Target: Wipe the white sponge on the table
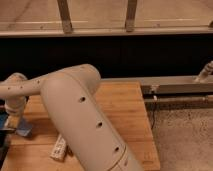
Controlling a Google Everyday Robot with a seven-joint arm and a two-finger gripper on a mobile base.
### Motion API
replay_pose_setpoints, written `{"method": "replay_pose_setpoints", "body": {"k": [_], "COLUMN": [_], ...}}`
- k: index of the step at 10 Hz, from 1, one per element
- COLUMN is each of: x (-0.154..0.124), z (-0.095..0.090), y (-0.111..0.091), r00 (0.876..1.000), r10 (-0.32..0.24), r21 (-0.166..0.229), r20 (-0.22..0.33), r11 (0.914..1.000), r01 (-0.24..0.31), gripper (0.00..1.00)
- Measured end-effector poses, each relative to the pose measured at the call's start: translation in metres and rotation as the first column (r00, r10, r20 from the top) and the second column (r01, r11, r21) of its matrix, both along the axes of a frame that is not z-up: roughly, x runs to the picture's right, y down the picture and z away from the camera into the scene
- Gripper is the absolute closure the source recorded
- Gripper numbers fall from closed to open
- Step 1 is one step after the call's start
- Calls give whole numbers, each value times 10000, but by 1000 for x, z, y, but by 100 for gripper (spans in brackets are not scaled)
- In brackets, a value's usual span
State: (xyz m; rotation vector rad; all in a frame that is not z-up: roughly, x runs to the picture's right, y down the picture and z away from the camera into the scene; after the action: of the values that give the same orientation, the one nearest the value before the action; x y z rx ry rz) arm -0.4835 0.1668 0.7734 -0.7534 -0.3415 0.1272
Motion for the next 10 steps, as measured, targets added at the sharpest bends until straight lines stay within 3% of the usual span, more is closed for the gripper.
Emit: {"method": "replay_pose_setpoints", "body": {"k": [3, 5, 7, 10], "x": [2, 34, 74, 117], "z": [-28, -40, -41, -23], "y": [48, 72, 79, 59], "r00": [9996, 9995, 9936, 9756], "r10": [-246, 85, 512, 1085], "r21": [-703, -1176, -1359, -1210], "r20": [116, -292, -1003, -1907], "r11": [9972, 9930, 9886, 9837], "r01": [253, -119, -647, -1330], "gripper": [100, 100, 100, 100]}}
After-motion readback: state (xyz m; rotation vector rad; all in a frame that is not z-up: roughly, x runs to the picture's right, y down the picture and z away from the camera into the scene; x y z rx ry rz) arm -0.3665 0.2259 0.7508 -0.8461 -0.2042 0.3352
